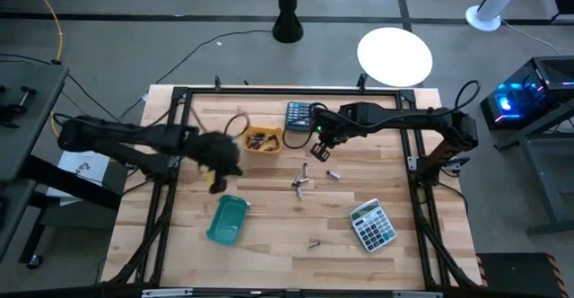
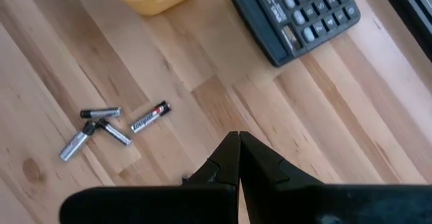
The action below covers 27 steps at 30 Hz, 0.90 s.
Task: Sort batteries
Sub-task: Put the silver battery into the green bin
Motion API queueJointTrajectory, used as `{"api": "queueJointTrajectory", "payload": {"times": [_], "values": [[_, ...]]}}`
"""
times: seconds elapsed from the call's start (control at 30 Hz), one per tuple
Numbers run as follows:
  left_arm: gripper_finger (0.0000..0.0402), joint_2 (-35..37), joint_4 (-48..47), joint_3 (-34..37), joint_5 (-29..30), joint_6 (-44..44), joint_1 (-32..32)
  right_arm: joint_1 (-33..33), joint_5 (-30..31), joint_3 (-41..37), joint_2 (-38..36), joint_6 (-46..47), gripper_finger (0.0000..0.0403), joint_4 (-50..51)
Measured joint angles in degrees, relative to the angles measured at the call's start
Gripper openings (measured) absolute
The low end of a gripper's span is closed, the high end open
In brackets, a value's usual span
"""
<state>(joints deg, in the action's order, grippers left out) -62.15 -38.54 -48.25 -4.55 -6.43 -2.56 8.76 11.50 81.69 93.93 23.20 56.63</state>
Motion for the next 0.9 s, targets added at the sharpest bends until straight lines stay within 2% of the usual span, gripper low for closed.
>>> {"api": "queueJointTrajectory", "payload": {"times": [0.1, 0.2, 0.37, 0.5, 0.67, 0.8, 0.9], "values": [[0.0002, 1.38, -4.44, 0.04, 0.04, -7.17, -8.86, 0.99, -0.89, 0.0, 0.0, -1.46, 0.0, -1.61], [0.0003, -0.33, -5.06, 0.27, 0.78, -13.05, -17.58, 2.02, -1.06, 0.0, 0.0, -2.71, 0.0, -2.44], [0.0034, -7.09, -0.54, 0.74, 5.57, -19.7, -25.22, 3.56, -1.54, 0.0, 0.0, -4.26, 0.0, -2.96], [0.0088, -11.78, -0.3, 0.72, 6.34, -24.59, -25.36, 4.2, -3.88, 0.0, 0.02, -4.42, 0.0, -3.27], [0.0149, -12.42, -0.6, 0.72, 6.26, -24.48, -23.08, 4.17, -4.49, 0.0, 0.02, -5.25, 0.0, -4.28], [0.0157, -12.73, -0.54, 0.65, 6.14, -19.04, -20.46, 4.17, -4.47, 0.0, 0.02, -5.27, 0.0, -4.27], [0.0133, -14.61, -0.5, 0.63, 3.34, -13.91, -18.41, 4.17, -4.49, 0.0, 0.02, -5.28, 0.0, -4.23]]}}
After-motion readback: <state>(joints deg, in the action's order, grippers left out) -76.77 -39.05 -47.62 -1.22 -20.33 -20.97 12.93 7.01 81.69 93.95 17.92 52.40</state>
